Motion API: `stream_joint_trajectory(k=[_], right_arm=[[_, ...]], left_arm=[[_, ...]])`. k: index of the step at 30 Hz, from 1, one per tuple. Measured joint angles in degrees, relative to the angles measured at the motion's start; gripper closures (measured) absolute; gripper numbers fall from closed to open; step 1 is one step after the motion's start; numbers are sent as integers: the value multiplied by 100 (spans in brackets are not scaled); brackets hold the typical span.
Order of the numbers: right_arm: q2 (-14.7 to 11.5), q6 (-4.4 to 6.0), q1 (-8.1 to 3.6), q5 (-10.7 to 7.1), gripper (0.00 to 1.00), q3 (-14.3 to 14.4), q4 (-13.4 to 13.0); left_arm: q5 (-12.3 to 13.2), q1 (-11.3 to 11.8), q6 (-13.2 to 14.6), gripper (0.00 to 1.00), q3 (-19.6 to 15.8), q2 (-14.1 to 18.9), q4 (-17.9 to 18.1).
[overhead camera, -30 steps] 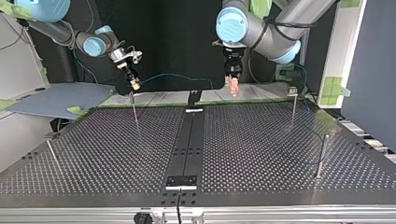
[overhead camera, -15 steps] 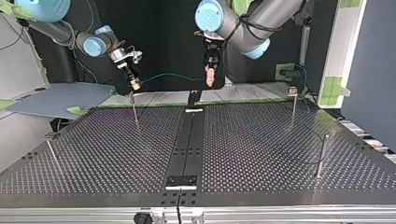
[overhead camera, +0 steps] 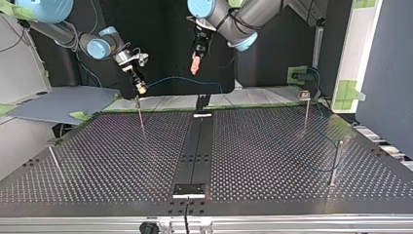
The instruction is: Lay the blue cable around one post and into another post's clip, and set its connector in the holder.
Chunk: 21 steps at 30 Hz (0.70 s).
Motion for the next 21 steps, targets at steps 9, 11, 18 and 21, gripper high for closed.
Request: stream_joint_trajectory(k=[9,11,18,21], right_arm=[[0,-91,-11,3,91,-3,41],[0,-130,-17,5,91,-3,67],[0,-189,-28,84,91,-3,131],[0,-204,-30,107,91,-3,144]], left_arm=[[155,-457,-38,0,2,-131,455],[205,-542,-37,0,22,-186,545],[458,-511,-104,0,238,-513,900],[505,-385,-106,0,328,-653,1040]])
